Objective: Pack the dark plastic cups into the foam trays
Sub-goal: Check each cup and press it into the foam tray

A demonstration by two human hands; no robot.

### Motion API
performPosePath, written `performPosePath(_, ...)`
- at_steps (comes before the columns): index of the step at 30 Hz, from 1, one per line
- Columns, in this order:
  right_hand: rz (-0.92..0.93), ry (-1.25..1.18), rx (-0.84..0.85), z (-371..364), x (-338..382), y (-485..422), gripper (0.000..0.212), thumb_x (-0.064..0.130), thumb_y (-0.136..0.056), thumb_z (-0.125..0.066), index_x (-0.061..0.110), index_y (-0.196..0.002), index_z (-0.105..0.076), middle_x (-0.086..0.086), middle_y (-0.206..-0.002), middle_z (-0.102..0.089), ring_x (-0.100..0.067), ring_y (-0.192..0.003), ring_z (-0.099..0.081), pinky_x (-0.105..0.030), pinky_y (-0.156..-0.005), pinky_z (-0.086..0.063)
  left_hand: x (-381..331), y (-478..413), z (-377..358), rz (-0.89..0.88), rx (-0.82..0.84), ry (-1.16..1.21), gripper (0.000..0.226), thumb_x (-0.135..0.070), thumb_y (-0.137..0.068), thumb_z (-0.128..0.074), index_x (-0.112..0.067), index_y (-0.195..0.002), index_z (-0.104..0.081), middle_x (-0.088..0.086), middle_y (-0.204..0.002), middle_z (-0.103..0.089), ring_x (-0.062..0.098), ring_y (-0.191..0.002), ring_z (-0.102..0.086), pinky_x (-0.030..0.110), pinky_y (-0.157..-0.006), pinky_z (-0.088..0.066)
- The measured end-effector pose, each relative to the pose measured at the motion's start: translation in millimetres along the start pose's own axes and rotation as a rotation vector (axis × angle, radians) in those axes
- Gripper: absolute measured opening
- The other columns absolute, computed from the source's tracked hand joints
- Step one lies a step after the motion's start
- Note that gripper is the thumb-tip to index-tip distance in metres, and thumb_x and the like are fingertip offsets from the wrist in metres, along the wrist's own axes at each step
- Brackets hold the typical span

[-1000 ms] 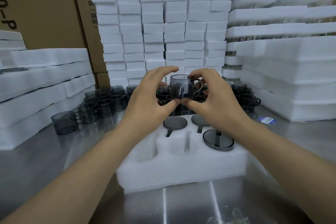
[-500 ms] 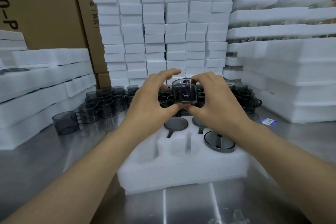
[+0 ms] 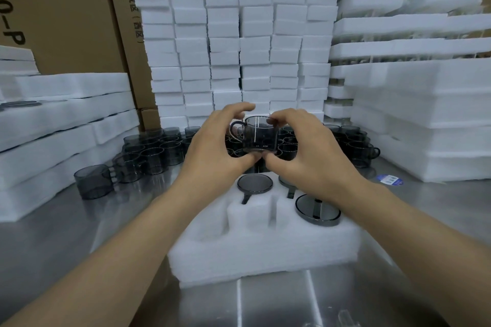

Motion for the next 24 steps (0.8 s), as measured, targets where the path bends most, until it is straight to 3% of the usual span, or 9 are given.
performPosePath(4, 0.044, 0.007, -0.018, 2.9, 5.2, 0.7, 0.065, 0.041, -0.081, -0.070, 0.031, -0.143, -0.053, 0.015, -0.127, -0.053, -0.005, -0.125, -0.046, -0.011, -0.102, -0.033, 1.8, 0.7, -0.6, 0.003, 0.022, 0.052, 0.047, -0.026, -0.080, -0.093, -0.036, -0.118, -0.068, -0.024, -0.111, -0.073, -0.002, -0.113, -0.065, 0.022, -0.096, -0.050)
performPosePath(6, 0.026, -0.056, -0.013, 2.6, 4.7, 1.2, 0.069, 0.042, -0.082, -0.068, 0.033, -0.147, -0.049, 0.017, -0.134, -0.055, -0.004, -0.130, -0.047, -0.014, -0.107, -0.033, 3.9, 0.0, 0.2, 0.031, 0.012, 0.118, 0.045, -0.027, -0.079, -0.095, -0.034, -0.114, -0.068, -0.025, -0.111, -0.073, -0.003, -0.113, -0.066, 0.016, -0.090, -0.048)
performPosePath(9, -0.030, -0.138, 0.015, 0.5, 0.5, 1.5, 0.070, 0.043, -0.083, -0.068, 0.039, -0.148, -0.044, 0.018, -0.135, -0.059, -0.005, -0.128, -0.052, -0.024, -0.105, -0.040, 3.2, -0.1, -2.0, 0.047, 0.039, 0.162, 0.049, -0.028, -0.080, -0.094, -0.034, -0.120, -0.067, -0.023, -0.117, -0.073, -0.003, -0.118, -0.065, 0.024, -0.087, -0.048)
performPosePath(14, 0.011, -0.075, -0.060, 2.5, 0.6, 1.0, 0.070, 0.040, -0.084, -0.075, 0.035, -0.147, -0.046, 0.016, -0.124, -0.056, -0.005, -0.121, -0.048, -0.008, -0.099, -0.033, 0.3, 0.5, 0.0, 0.003, 0.003, 0.068, 0.061, -0.033, -0.079, -0.090, -0.048, -0.131, -0.061, -0.027, -0.125, -0.067, 0.001, -0.121, -0.060, 0.025, -0.086, -0.043)
performPosePath(18, 0.086, -0.075, -0.075, 5.0, 6.2, 1.3, 0.070, 0.035, -0.084, -0.079, 0.032, -0.147, -0.048, 0.013, -0.125, -0.055, -0.009, -0.125, -0.050, -0.020, -0.107, -0.039, 4.9, 0.0, -0.7, 0.037, 0.003, 0.094, 0.053, -0.022, -0.077, -0.093, -0.035, -0.120, -0.065, -0.023, -0.112, -0.073, -0.005, -0.112, -0.064, 0.011, -0.079, -0.041)
performPosePath(24, -0.033, -0.288, 0.074, 2.6, 4.6, 4.4, 0.059, 0.059, -0.094, -0.063, 0.043, -0.148, -0.046, 0.021, -0.139, -0.061, 0.002, -0.132, -0.055, -0.035, -0.115, -0.043, 4.6, -1.3, -1.7, 0.125, 0.103, 0.349, 0.049, -0.017, -0.085, -0.091, -0.026, -0.126, -0.065, -0.007, -0.112, -0.082, 0.014, -0.109, -0.076, 0.034, -0.097, -0.060)
Point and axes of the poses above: each hand's wrist, its own y-axis away from the middle knuckle, its own z-axis out of the back of the hand, x = y × z, the point moved 4 cm from there along -y, towards the middle knuckle
